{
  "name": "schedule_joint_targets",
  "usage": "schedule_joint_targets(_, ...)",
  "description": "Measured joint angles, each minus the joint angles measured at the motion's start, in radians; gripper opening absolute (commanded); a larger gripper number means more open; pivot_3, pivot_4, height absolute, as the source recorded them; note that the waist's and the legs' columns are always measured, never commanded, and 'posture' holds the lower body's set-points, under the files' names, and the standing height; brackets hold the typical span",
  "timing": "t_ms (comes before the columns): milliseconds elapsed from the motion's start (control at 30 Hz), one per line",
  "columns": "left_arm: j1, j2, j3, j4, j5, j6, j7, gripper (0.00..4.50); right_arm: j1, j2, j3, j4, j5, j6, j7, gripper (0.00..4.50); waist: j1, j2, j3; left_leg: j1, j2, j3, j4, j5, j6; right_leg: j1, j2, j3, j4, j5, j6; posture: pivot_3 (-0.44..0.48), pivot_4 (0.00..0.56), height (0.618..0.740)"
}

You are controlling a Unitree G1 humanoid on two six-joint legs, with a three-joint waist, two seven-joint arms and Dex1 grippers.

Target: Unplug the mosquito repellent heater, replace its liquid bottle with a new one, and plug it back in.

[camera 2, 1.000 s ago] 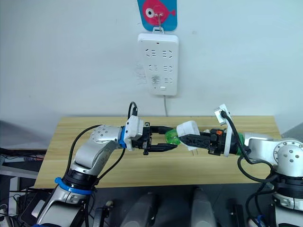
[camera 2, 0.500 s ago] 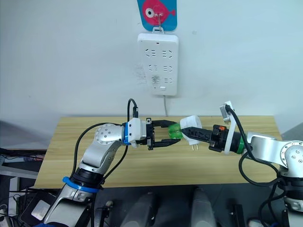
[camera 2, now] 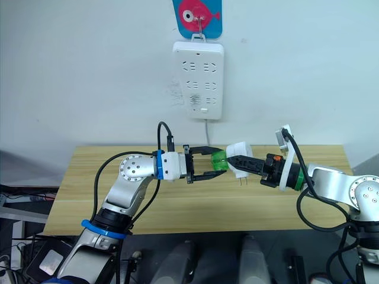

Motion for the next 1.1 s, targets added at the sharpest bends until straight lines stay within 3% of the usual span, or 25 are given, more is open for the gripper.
schedule_joint_targets(200,0.0,-0.001,0.015,-0.045,-0.088,0.106,0.001,4.45,0.009,-0.017,0.027,0.001,-0.006,0.006,0.005,3.01,0.0,0.0,0.0,0.0,0.0,-0.001,0.0,0.0,0.0,0.0,0.0,0.0,0.0,0.0,0.0,0.064,0.304,0.74)
schedule_joint_targets(400,-0.022,0.056,0.066,-0.134,-0.238,0.343,-0.01,4.5,-0.012,-0.035,0.033,-0.005,-0.184,0.034,0.168,3.01,-0.001,0.0,0.0,0.0,0.0,-0.001,0.0,0.0,0.0,0.0,0.001,0.0,0.0,0.0,0.0,0.065,0.308,0.74)
schedule_joint_targets(600,-0.016,0.152,0.061,-0.15,-0.302,0.503,-0.094,4.5,-0.035,-0.108,0.066,-0.124,-0.567,-0.029,0.525,3.01,-0.002,0.0,0.001,0.0,0.0,0.0,0.0,0.0,0.0,0.0,0.002,-0.001,0.0,0.0,0.0,0.063,0.308,0.74)
schedule_joint_targets(800,-0.016,0.173,0.039,-0.16,-0.303,0.54,-0.136,4.5,-0.003,-0.12,0.133,-0.191,-0.884,-0.204,0.796,3.01,-0.001,0.0,0.001,0.0,0.0,0.0,0.0,0.0,0.0,0.0,0.002,-0.001,0.0,0.0,0.0,0.065,0.31,0.74)
schedule_joint_targets(1100,-0.016,0.192,-0.05,-0.164,-0.251,0.554,-0.178,4.5,0.005,-0.086,0.175,-0.21,-1.17,-0.415,0.986,3.01,-0.001,0.0,0.001,0.0,0.0,0.0,0.0,0.0,0.0,0.0,0.001,0.0,0.0,0.0,0.0,0.062,0.308,0.74)
